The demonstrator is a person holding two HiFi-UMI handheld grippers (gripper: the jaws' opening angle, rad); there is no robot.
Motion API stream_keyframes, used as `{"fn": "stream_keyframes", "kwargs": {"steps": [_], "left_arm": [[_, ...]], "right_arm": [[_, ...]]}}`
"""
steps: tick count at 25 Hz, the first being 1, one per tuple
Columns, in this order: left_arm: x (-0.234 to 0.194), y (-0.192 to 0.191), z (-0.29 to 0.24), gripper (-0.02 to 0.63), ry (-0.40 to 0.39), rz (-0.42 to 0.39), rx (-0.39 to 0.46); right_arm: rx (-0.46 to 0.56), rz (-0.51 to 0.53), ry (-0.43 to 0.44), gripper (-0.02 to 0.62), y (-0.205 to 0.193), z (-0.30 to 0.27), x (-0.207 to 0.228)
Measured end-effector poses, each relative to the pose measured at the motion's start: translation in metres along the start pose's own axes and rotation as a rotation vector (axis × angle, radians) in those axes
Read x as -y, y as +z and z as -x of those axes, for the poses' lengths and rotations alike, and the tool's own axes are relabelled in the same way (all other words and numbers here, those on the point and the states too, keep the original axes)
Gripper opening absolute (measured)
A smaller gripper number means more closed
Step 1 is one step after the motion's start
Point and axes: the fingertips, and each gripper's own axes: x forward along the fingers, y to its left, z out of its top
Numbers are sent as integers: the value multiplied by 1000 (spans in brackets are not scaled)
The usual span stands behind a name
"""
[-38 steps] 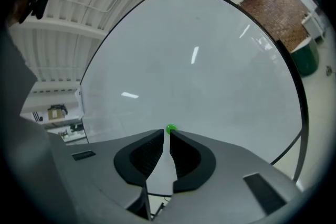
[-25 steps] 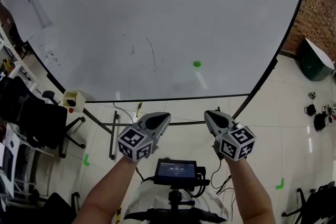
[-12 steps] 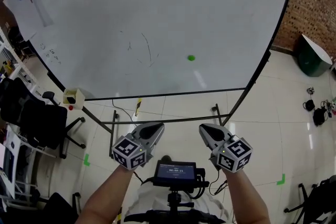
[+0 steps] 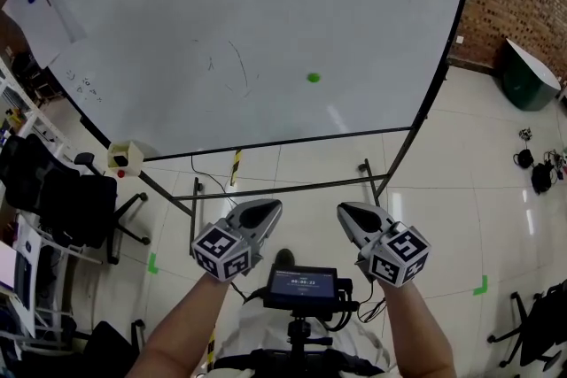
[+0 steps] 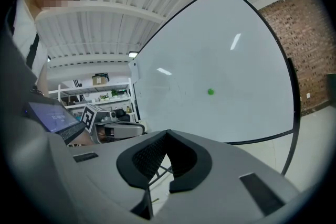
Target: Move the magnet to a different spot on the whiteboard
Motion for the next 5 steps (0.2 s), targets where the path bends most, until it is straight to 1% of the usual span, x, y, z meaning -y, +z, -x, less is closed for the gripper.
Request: {"fn": "stream_keyframes", "kwargs": {"steps": [5], "left_arm": [[18,-6,-2,34,-10,-3,-5]], "right_arm": [[4,4,0,12,-7,17,-8]]}}
